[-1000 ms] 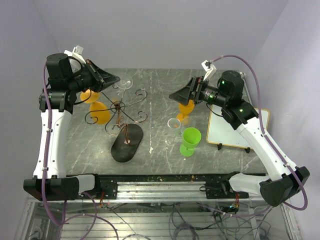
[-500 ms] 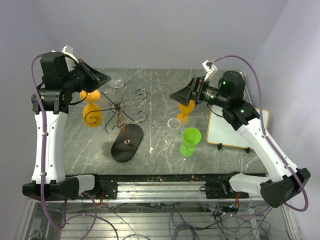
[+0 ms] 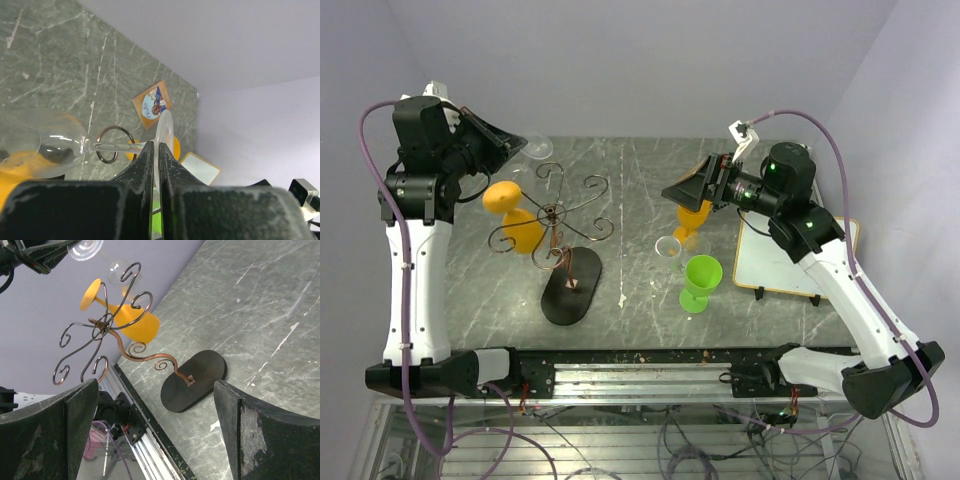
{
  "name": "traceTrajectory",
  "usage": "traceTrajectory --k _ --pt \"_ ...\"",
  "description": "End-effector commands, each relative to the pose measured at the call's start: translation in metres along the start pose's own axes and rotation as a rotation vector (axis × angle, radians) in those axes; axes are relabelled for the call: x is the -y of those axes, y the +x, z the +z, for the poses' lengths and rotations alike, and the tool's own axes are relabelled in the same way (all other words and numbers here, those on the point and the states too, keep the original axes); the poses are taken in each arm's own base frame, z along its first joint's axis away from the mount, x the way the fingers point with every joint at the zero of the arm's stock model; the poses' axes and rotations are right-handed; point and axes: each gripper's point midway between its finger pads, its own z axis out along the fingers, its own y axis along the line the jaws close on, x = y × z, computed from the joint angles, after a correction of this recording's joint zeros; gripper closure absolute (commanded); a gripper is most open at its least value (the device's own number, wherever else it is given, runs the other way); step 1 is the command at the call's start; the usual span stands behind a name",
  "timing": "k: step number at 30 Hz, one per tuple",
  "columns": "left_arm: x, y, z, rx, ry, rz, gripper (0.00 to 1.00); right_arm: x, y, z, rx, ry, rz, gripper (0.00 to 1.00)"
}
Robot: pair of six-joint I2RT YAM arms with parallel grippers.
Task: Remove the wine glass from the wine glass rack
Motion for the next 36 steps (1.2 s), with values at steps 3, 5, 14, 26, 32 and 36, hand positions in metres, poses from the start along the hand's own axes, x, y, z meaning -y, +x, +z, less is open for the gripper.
traceTrajectory --k 3,5,14,26,32,36 --pt "0.046 -0.04 -0.001 0.121 0.171 0.034 0.93 -0.015 -0.013 -0.011 0.04 -0.012 -0.039 0.03" --pt "0.057 -0.046 -0.002 0.136 0.212 0.042 0.93 -0.015 -0.013 -0.011 0.039 -0.016 -0.036 0.03" --pt "0.162 -0.059 -0.07 0.194 0.722 0.122 0.93 -0.02 -0.019 -0.005 0.048 -0.051 -0.032 0.03" --pt "0.206 -0.025 -0.179 -0.012 1.267 -0.178 0.93 -0.077 -0.06 0.009 0.175 -0.41 0.005 0.03" --pt "0.202 -0.006 -0.208 -0.141 1.355 -0.26 0.93 -0.105 -0.086 0.001 0.292 -0.6 0.041 0.03" --pt "0.192 0.003 -0.217 -0.196 1.388 -0.334 0.93 -0.131 -0.094 -0.007 0.328 -0.755 0.056 0.03"
